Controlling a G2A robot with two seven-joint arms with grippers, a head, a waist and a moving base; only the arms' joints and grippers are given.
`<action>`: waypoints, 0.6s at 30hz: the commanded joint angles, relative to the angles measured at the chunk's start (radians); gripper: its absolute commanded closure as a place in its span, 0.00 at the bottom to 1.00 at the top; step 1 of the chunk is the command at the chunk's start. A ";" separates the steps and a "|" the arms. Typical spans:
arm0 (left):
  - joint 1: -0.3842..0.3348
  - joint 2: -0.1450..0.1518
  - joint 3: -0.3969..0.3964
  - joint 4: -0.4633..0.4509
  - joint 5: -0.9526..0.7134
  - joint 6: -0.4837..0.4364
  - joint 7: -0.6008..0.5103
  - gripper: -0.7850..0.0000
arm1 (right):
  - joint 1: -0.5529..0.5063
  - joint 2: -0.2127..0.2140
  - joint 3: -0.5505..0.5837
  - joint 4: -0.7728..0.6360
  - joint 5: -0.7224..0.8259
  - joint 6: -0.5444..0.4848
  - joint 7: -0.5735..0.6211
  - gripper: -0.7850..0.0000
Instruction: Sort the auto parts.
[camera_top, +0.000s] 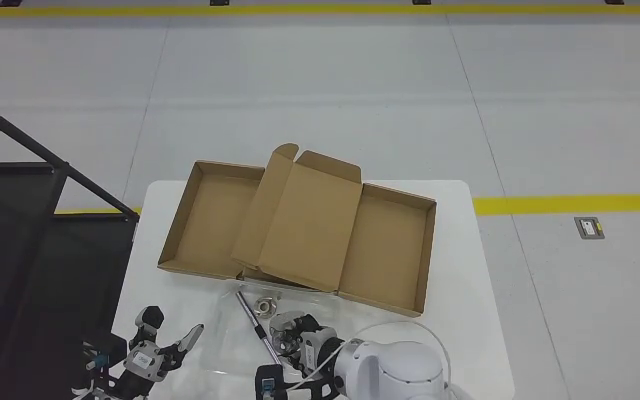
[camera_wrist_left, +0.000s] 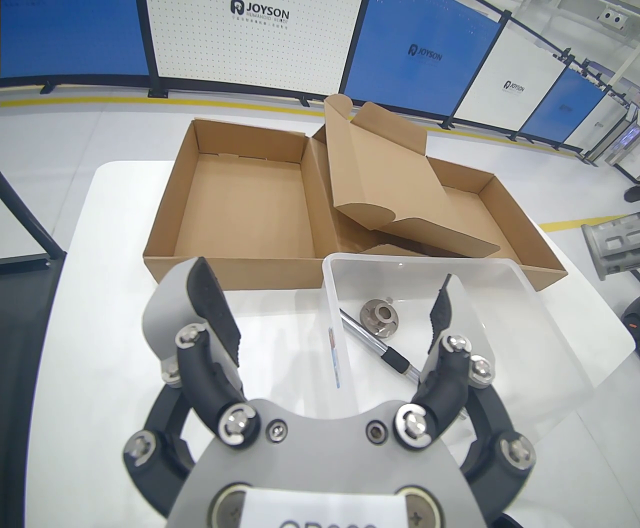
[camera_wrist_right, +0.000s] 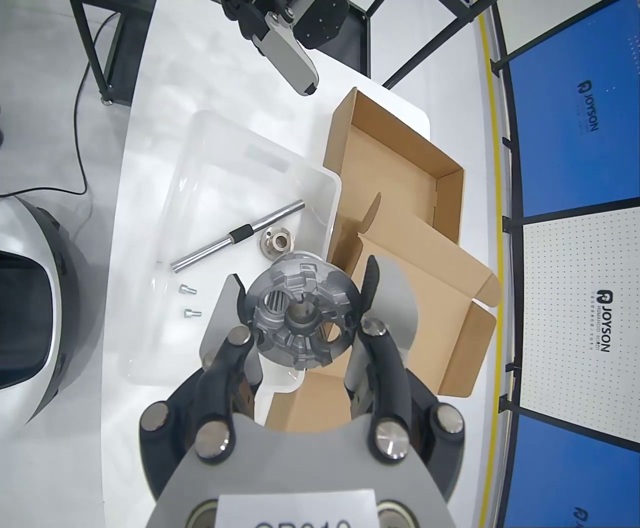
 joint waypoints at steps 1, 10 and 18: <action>0.000 0.000 0.000 0.000 0.000 0.000 0.000 0.00 | -0.002 -0.003 0.027 0.028 0.014 0.088 -0.022 1.00; 0.000 0.000 0.000 0.000 0.000 0.000 0.000 0.00 | 0.148 -0.037 0.257 0.363 0.212 0.588 0.048 1.00; 0.000 0.000 0.000 0.000 0.000 0.000 0.000 0.00 | 0.388 -0.065 0.298 0.885 0.423 0.570 -0.031 1.00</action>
